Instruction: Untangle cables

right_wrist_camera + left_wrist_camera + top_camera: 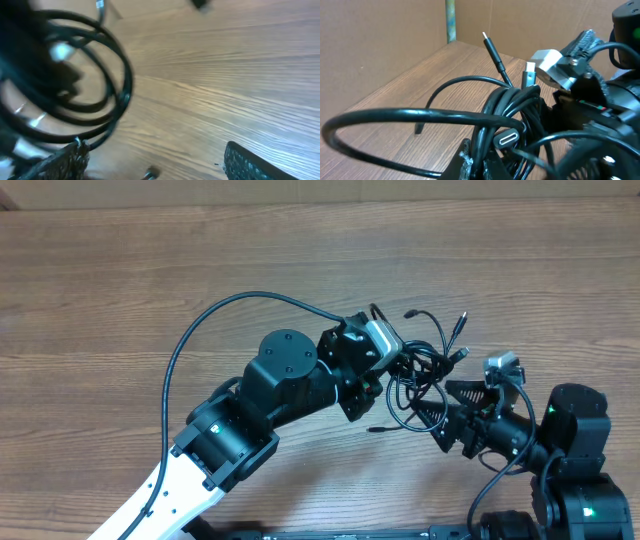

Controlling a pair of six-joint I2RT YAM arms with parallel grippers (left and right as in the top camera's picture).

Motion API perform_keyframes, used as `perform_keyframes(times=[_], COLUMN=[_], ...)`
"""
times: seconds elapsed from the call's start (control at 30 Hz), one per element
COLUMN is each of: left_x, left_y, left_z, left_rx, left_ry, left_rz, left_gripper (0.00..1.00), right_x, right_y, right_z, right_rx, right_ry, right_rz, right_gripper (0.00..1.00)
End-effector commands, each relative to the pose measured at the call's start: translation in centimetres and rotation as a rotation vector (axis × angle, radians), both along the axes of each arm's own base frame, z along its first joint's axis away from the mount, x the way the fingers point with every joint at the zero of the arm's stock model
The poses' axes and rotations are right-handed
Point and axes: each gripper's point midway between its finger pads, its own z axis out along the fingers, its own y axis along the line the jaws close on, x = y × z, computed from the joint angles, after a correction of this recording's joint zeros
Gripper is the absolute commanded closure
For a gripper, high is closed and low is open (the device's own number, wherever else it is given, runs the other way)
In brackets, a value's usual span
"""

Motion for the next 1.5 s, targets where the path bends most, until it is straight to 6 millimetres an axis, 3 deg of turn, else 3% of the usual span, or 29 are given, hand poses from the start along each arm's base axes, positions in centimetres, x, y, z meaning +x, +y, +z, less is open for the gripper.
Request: perform_keyframes(times=[0.0, 0.23, 0.63, 0.8, 0.9, 1.0, 1.27, 1.43, 1.47], left_x=[-0.2, -0.4, 0.9, 4.1, 6.5, 7.2, 6.8, 6.0, 6.1], left_y=[0.3, 0.5, 1.4, 4.1, 7.4, 9.6, 8.7, 6.8, 6.7], left_z=[1.4, 0.3, -0.4, -0.6, -0.9, -1.7, -1.8, -1.5, -1.5], left_rx=[-0.039, 0.014, 0.085, -0.009, -0.194, -0.405, -0.675, -0.713, -0.731], left_ry=[-0.006, -0.011, -0.068, 0.096, 0.291, 0.495, 0.783, 0.897, 0.916], left_rz=[0.003, -0.007, 0.064, 0.375, 0.693, 0.903, 0.933, 0.839, 0.843], left_gripper=[0.96, 0.96, 0.96, 0.96, 0.96, 0.96, 0.96, 0.96, 0.96], right_x=[1.5, 2.0, 1.6, 1.9, 2.1, 2.2, 0.9, 0.4, 0.4], right_y=[-2.2, -2.6, -2.0, -2.0, -2.1, -1.9, 1.0, 1.7, 1.7], right_z=[-0.1, 0.2, 1.3, 1.8, 2.1, 2.6, 6.1, 7.1, 7.1], right_rx=[-0.013, 0.037, 0.057, 0.118, 0.155, 0.224, 0.445, 0.489, 0.496], right_ry=[0.041, 0.074, 0.061, 0.088, 0.105, 0.141, 0.195, 0.204, 0.212], right_rz=[-0.183, -0.242, -0.209, -0.243, -0.266, -0.288, -0.131, -0.077, -0.080], right_gripper=[0.14, 0.06, 0.05, 0.04, 0.04, 0.00, 0.02, 0.09, 0.15])
